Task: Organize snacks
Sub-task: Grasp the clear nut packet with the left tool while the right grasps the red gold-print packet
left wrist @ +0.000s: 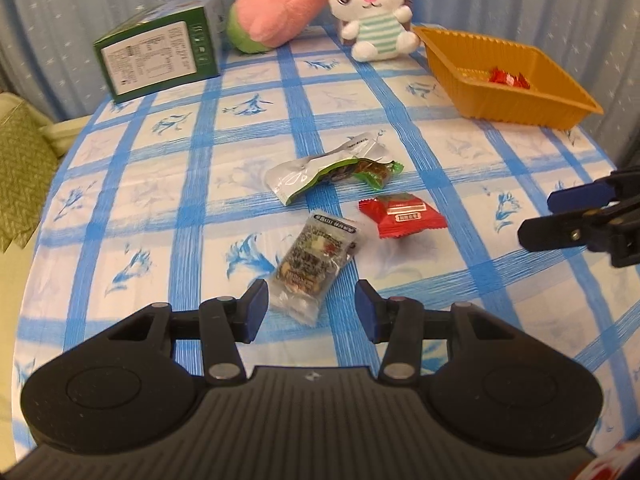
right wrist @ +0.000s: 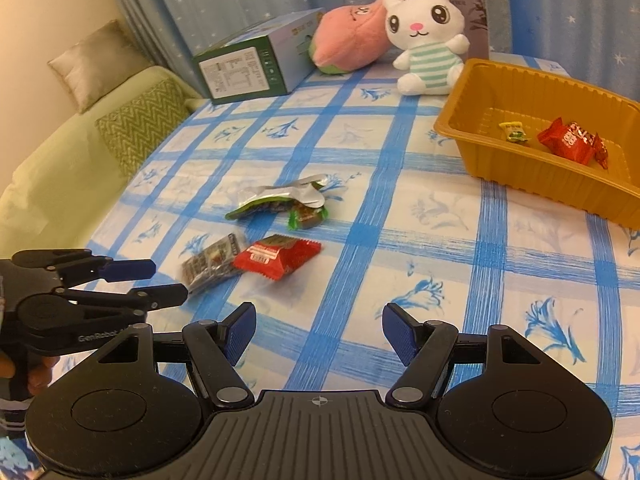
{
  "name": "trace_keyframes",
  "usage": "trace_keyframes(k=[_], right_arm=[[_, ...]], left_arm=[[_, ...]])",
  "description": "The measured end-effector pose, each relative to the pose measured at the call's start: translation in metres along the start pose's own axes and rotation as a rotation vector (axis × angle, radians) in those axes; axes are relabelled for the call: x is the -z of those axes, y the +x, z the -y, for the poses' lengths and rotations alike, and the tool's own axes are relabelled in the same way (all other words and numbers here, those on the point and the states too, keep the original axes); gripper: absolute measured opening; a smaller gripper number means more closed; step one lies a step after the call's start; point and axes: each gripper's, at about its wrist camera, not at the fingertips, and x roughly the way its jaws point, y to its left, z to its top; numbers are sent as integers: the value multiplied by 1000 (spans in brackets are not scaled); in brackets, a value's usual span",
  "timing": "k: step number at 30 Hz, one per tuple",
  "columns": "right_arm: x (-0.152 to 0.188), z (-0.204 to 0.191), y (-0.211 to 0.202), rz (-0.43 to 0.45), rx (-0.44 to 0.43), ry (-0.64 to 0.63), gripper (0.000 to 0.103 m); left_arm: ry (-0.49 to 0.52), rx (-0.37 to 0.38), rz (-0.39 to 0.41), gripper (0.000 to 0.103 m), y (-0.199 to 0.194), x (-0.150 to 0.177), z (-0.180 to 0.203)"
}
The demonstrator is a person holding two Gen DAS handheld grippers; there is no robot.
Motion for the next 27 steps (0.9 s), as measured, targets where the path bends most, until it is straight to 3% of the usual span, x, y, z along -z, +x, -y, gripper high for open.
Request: trace_keyframes(k=[16, 27], right_arm=[[-3, 17, 10, -8, 81, 108, 70], [-15, 10, 21, -14, 70, 84, 70]], left_arm=[[137, 79, -56, 44, 52, -21, -3], [118, 84, -49, 35, 50, -19, -7]])
